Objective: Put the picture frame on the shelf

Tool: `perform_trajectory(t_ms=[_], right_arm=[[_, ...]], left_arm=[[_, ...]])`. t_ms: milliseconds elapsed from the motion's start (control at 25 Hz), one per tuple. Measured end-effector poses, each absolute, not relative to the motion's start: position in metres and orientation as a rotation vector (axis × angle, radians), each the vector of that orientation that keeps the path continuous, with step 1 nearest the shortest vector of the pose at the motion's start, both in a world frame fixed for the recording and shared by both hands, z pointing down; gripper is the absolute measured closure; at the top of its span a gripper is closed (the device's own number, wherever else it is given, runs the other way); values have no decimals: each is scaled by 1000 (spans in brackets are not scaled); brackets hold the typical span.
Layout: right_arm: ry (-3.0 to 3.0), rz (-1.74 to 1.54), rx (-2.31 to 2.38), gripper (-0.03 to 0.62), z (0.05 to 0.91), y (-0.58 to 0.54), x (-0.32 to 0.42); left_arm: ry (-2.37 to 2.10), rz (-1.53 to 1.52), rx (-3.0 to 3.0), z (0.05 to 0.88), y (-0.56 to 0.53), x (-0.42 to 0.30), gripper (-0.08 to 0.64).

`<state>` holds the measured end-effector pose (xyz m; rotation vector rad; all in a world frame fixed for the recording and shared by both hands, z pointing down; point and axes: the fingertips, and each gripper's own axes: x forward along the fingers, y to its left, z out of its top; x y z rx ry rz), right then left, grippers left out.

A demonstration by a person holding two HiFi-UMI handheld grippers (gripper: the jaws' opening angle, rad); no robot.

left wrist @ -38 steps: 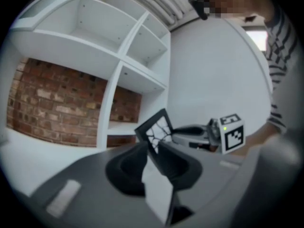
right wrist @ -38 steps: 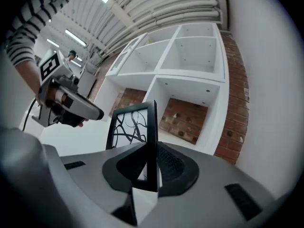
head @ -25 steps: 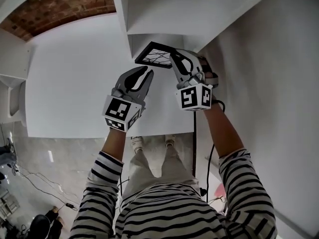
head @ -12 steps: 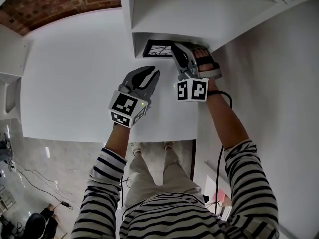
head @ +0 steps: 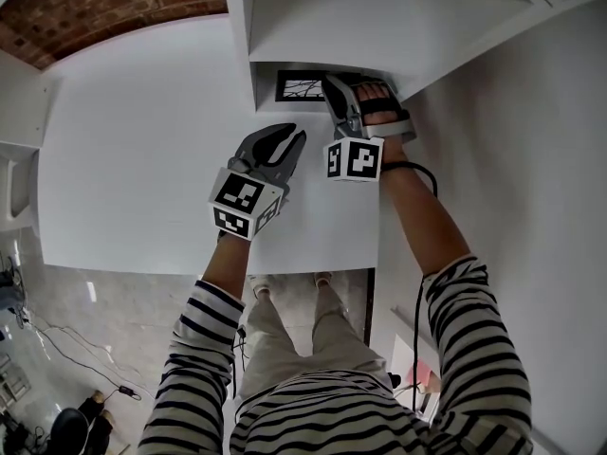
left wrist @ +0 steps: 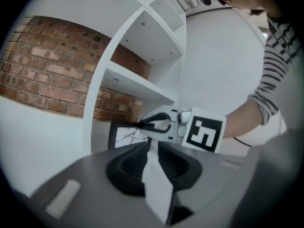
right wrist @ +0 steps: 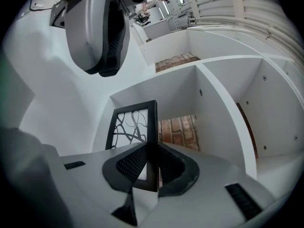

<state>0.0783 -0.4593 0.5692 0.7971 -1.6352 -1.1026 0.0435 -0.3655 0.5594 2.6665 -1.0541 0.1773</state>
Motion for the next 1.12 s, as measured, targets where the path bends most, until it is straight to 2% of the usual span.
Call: perform_trajectory(t_ms=[920, 1120], right_arm=[[-1643, -1035, 796, 525, 591, -461, 77], [-1638, -1039, 795, 492, 590, -462, 79]], left_arm=[[-1052, 153, 2650, 560, -357, 44, 502], [-1060, 150, 2653, 560, -360, 43, 502]])
